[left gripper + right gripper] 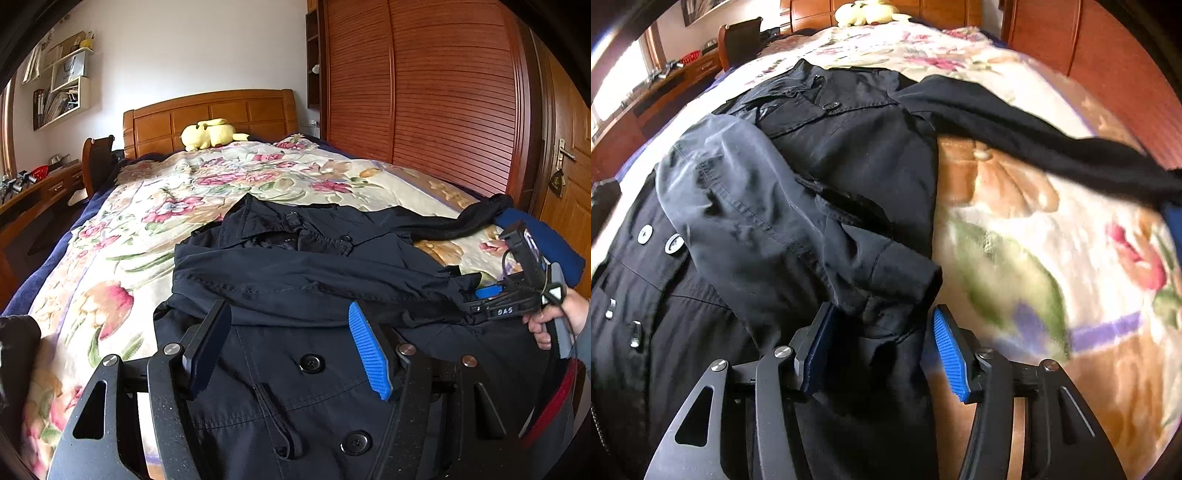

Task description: Fold large clothes

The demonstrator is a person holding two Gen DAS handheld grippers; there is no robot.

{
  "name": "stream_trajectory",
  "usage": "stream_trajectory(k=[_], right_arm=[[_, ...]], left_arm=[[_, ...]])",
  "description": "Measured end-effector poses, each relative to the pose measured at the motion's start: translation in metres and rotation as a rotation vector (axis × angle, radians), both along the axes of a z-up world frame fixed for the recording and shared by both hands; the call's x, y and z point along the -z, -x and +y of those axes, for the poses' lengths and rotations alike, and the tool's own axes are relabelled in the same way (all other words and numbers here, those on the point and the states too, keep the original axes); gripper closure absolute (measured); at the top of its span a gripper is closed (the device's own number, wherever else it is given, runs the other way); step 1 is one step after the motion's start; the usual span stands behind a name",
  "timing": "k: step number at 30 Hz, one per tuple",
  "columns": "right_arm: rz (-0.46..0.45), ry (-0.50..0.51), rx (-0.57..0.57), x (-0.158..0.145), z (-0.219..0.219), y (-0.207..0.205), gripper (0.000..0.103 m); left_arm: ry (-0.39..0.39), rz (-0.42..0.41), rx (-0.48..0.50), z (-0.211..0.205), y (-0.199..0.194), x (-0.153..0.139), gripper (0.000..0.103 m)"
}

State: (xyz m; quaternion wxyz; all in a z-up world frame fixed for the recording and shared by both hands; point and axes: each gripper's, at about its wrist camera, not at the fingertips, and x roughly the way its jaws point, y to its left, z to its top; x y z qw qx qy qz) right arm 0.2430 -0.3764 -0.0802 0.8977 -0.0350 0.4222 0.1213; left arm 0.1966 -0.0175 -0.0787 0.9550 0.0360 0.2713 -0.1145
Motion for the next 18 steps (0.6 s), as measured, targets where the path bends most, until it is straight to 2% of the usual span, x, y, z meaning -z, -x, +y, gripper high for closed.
stream_trajectory(k=[3,9,12,18], right_arm=[[-0.004,-0.025,-0.015,-0.01,-0.009,0.004,0.048],[-0.115,-0.013,0.012,-0.042,-0.044,0.023,0.048],[-0.159,0.016,0.059,-0.059,-0.074,0.022,0.048],[-0.211,0.094,0.209,-0.086,-0.149,-0.006,0.048]], left_arm=[[0.006,0.018,0.018,-0.002,-0.003,0.003,0.036],[0.002,0.035,0.031,-0.007,-0.003,0.007,0.036],[0.019,0.058,0.032,-0.005,-0.004,0.008,0.036],[0.04,0.079,0.023,-0.007,-0.008,0.012,0.036]])
